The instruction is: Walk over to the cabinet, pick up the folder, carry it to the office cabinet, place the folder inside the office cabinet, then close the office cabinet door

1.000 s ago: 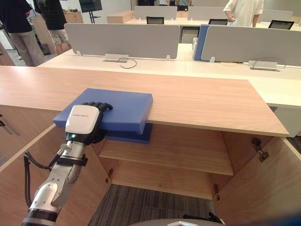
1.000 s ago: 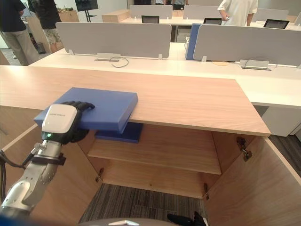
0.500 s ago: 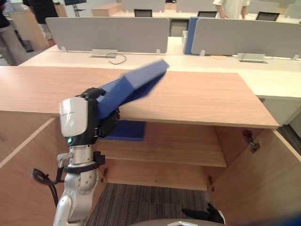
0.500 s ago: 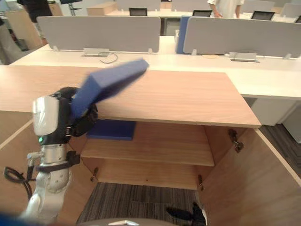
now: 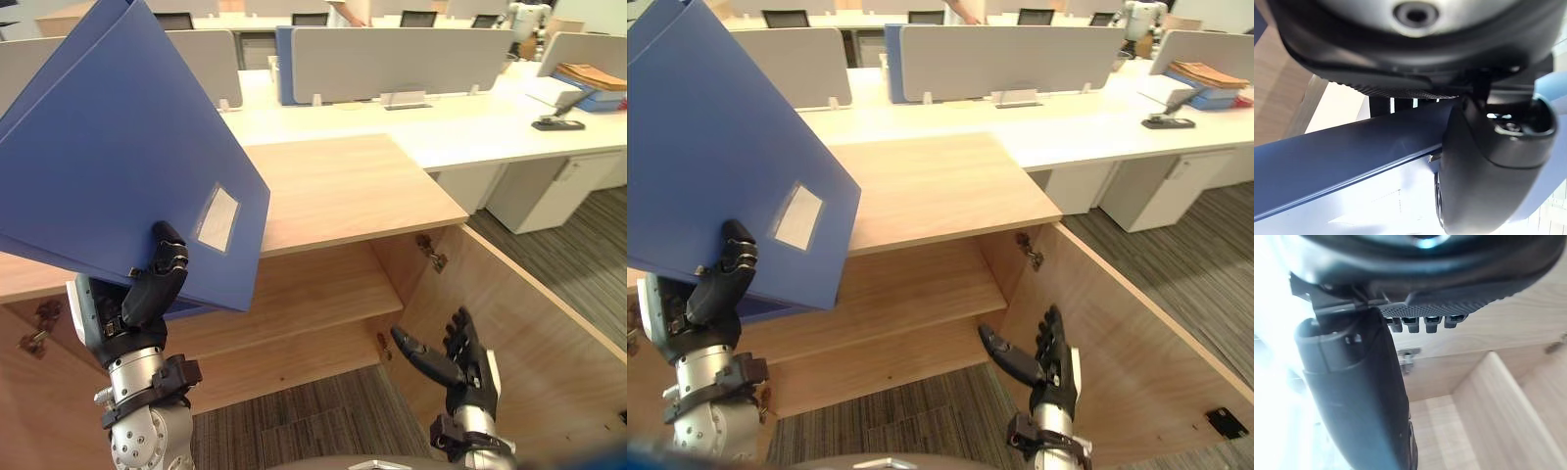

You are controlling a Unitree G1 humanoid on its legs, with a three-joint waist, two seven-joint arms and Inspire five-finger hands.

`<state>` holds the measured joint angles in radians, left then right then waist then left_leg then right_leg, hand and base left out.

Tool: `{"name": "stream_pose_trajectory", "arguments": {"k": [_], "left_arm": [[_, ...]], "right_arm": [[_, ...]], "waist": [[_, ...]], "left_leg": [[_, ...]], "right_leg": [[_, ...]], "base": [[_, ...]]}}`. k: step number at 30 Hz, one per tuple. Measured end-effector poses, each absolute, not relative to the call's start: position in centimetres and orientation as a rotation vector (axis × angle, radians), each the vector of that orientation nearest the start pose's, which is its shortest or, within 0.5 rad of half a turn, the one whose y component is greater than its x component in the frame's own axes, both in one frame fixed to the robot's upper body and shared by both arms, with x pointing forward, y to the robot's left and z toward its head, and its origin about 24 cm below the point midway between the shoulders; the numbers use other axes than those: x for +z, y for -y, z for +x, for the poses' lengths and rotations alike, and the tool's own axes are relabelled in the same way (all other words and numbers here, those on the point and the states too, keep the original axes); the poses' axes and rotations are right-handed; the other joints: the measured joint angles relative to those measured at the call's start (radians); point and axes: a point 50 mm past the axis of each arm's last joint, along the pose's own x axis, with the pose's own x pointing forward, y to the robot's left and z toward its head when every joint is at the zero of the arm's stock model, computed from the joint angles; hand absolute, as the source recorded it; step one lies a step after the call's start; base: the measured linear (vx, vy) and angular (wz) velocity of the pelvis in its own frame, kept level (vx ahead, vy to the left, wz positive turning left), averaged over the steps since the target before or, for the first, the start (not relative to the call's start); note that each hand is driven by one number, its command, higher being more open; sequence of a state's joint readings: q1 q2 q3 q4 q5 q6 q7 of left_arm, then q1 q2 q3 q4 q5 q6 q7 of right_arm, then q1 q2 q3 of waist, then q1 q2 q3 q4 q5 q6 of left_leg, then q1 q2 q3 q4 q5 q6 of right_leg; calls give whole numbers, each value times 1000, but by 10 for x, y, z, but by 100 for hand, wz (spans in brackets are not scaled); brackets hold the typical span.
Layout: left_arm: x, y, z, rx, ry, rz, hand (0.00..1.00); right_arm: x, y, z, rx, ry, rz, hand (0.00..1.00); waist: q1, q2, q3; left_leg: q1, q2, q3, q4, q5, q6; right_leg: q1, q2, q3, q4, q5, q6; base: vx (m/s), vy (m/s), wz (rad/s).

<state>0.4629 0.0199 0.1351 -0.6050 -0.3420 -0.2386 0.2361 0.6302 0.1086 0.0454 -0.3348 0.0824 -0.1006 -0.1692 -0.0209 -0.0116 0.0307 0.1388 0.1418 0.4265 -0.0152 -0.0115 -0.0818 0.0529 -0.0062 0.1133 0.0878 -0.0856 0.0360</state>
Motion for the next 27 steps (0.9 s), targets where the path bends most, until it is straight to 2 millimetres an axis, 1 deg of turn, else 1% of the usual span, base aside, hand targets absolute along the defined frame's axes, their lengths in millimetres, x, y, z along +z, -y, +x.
{"name": "stream_pose_trajectory", "arguments": {"k": [2, 3, 4, 5, 6, 8, 9, 10, 12, 15, 17, 19, 21, 22, 24, 27], "left_arm": [[114, -215, 150, 436, 422, -253, 0], [115, -215, 151, 430, 426, -255, 0], [117, -214, 153, 402, 439, -274, 0], [118, -213, 155, 387, 447, -284, 0], [123, -211, 161, 343, 475, -302, 0], [128, -209, 172, 277, 507, -319, 0], [132, -205, 184, 207, 527, -336, 0], [133, -203, 189, 173, 534, -339, 0], [140, -194, 205, 31, 555, -299, 0], [147, -187, 215, -119, 569, -210, 0], [150, -186, 218, -178, 573, -168, 0], [151, -187, 224, -233, 567, -141, 0], [149, -188, 231, -292, 546, -120, 0], [149, -187, 231, -304, 542, -119, 0], [145, -182, 232, -369, 512, -109, 0], [144, -180, 232, -400, 494, -116, 0]], "right_arm": [[41, 168, 133, -362, -42, 100, 100], [47, 168, 134, -362, -10, 91, 100], [62, 170, 139, -345, 76, 54, 100], [68, 171, 142, -336, 108, 45, 100], [82, 172, 152, -305, 191, 26, 100], [96, 171, 164, -263, 286, 11, 100], [109, 168, 174, -229, 366, 9, 100], [115, 167, 179, -211, 405, 7, 100], [140, 161, 195, -142, 546, 49, 100], [160, 158, 205, -48, 649, 88, 100], [166, 158, 209, 8, 671, 78, 100], [168, 161, 219, 87, 661, 77, 100], [168, 165, 237, 180, 626, 42, 100], [169, 166, 240, 197, 620, 35, 100], [176, 166, 252, 293, 603, -32, 100], [183, 165, 262, 355, 596, -86, 100]], "waist": [[-7, 5, 2], [-8, 7, 3], [-9, 13, 3], [-9, 16, 4], [-10, 22, 1], [-9, 29, -3], [-7, 35, -7], [-6, 37, -8], [-3, 43, -12], [-1, 43, -16], [-2, 43, -18], [-2, 43, -19], [-1, 42, -20], [1, 43, -20], [14, 45, -29], [18, 41, -37]], "left_leg": [[-3, 8, 6, 19, -13, -2], [-3, 9, 7, 20, -14, -3], [-3, 10, 8, 20, -15, -4], [-3, 10, 8, 20, -15, -4], [-3, 10, 7, 20, -15, -4], [-4, 10, 5, 22, -15, -4], [-4, 8, 4, 23, -15, -4], [-4, 8, 3, 24, -15, -4], [-5, 6, -1, 27, -15, -4], [-6, 3, -5, 27, -15, -3], [-6, 2, -8, 26, -14, -1], [-5, 1, -14, 25, -12, 1], [1, -2, -24, 18, -8, 6], [1, -2, -25, 17, -7, 7], [3, -5, -26, 3, 2, 6], [9, -6, -27, -14, 11, 5]], "right_leg": [[0, 6, 3, 1, 0, 0], [0, 7, 3, 1, 0, 1], [-1, 9, 4, 1, -1, 2], [-1, 9, 4, 1, -2, 3], [-1, 10, 4, 2, -2, 3], [-1, 12, 4, 4, -2, 3], [-1, 13, 4, 5, -2, 3], [-1, 13, 4, 6, -2, 3], [0, 11, 3, 9, -2, 3], [3, 9, 0, 9, -2, 3], [6, 8, -2, 9, -1, 3], [11, 7, -6, 9, -1, 3], [22, 4, -17, 4, 0, 4], [22, 4, -18, 4, 0, 4], [21, 4, -20, -2, 5, 5], [23, 4, -24, -4, 6, 5]], "base": [[30, -23, -13], [23, -25, -6], [0, 0, 0], [0, 0, 0], [0, 0, 0], [0, 0, 0], [0, 0, 0], [-31, 0, 3], [-30, 11, 4], [-14, 11, 4], [0, 10, 4], [-8, 4, 8], [-24, 6, 12], [-31, 8, 8], [-13, 6, 2], [-9, 3, 4]]}}
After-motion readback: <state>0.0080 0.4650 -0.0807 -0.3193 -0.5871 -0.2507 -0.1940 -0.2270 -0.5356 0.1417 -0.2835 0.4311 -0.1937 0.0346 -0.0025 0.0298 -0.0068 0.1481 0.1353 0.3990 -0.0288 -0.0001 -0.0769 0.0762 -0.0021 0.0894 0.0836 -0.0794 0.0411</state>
